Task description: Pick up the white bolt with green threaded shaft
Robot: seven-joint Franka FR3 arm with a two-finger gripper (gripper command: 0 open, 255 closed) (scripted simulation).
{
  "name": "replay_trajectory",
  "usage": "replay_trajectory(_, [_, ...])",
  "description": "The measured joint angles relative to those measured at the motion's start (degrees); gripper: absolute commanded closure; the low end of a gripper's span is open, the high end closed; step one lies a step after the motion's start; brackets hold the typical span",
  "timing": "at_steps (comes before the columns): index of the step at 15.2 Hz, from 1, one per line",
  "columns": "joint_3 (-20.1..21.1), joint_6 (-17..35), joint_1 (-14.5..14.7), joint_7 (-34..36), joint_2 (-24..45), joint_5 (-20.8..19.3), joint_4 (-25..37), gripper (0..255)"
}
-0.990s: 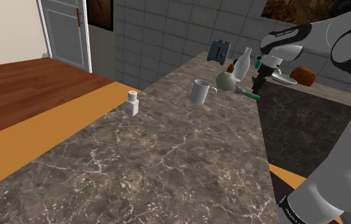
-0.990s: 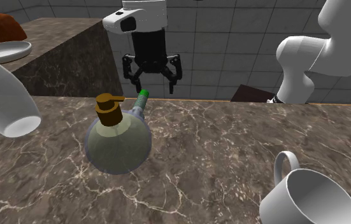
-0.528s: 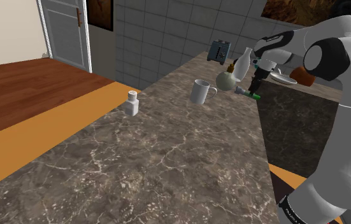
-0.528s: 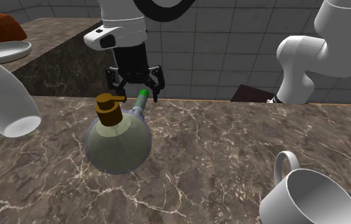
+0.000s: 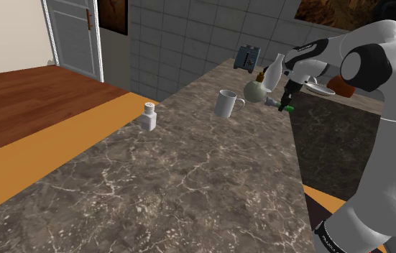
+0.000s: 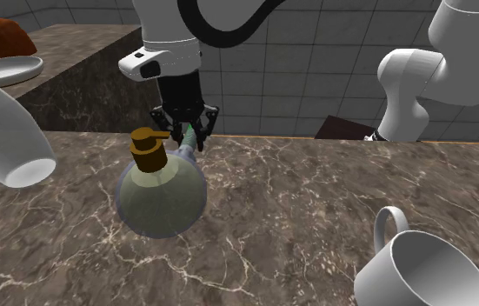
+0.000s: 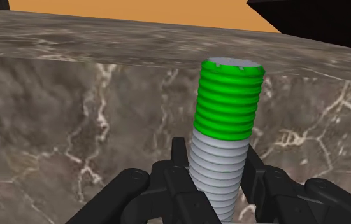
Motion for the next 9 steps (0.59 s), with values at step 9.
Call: replay_trajectory(9, [0.0,-1.2,-0.1,0.1,0.0,-0.2,0.6,255])
